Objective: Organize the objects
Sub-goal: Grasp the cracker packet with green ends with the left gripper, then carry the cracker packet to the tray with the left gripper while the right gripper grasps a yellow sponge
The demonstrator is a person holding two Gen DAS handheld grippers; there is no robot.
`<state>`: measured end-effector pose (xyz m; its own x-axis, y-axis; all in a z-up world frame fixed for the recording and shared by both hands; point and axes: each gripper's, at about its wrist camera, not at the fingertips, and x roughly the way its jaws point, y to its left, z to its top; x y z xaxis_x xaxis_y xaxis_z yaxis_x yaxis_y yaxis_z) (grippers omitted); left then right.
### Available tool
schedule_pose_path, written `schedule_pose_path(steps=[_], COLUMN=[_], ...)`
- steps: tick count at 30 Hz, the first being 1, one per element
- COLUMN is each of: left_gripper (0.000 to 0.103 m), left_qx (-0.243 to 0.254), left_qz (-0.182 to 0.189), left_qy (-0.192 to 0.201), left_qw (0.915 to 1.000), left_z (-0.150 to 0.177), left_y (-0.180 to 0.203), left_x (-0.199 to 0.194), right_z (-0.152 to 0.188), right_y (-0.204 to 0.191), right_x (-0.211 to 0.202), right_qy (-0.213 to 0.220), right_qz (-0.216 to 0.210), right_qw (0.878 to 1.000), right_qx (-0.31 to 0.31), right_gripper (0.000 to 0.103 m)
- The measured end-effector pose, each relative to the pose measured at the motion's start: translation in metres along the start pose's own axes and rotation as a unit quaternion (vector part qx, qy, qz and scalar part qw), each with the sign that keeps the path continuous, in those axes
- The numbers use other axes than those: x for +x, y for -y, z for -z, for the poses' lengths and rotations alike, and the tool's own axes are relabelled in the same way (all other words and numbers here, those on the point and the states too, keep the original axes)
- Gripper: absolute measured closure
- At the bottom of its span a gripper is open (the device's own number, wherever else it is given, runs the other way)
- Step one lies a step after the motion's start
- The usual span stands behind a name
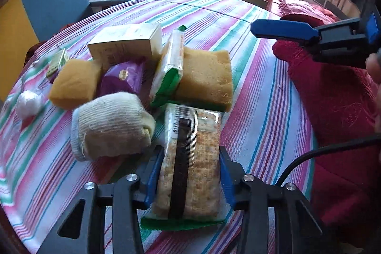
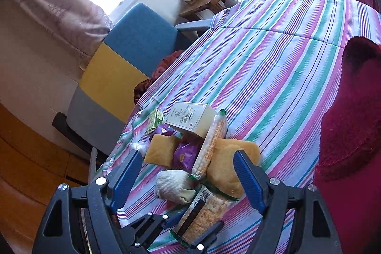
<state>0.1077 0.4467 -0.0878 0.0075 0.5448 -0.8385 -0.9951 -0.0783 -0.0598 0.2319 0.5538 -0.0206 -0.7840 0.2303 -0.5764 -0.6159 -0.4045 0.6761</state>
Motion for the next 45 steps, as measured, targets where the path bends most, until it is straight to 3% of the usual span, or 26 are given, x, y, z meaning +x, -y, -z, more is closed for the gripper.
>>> schedule_pose_path(steps=[6,16,20,26,32,41,45], left_gripper=[0.06,0.06,0.06,0.06,0.06,0.06,0.06], left_qx=[-0.049,-0.12,-0.141,-0.154,-0.162,-0.166,-0.166], left_qz=[-0.01,-0.048,-0.057,-0.058,-0.055,-0.055,-0.058], left_qy=[0.018,0.039,0.05,0.06,0.068,0.071,0.072], left_qw=[0.9986,0.9909,0.9871,0.9846,0.983,0.982,0.9818], left_z=[0.036,0.103,0.125,0.133,0.133,0.134,0.135], left_y=[-0.018,-0.043,-0.049,-0.051,-0.051,-0.051,-0.051], left_x=[-0.026,-0.071,-0.085,-0.091,-0.09,-0.088,-0.088], right_z=[0.0,0.003,0.004,0.005,0.0,0.0,0.005], right_y=[0.004,0.004,0.004,0.004,0.011,0.022,0.016], right_x=[0.006,0.025,0.035,0.053,0.067,0.074,0.069], right_qy=[-0.018,-0.066,-0.085,-0.114,-0.114,-0.109,-0.095], right_qz=[0.013,0.098,0.152,0.226,0.234,0.194,0.234], right_qw=[1.0,0.993,0.985,0.967,0.965,0.975,0.967], right_qx=[0.014,0.003,-0.005,-0.024,-0.017,0.002,-0.025], right_gripper=[0.022,0.022,0.023,0.024,0.024,0.024,0.024])
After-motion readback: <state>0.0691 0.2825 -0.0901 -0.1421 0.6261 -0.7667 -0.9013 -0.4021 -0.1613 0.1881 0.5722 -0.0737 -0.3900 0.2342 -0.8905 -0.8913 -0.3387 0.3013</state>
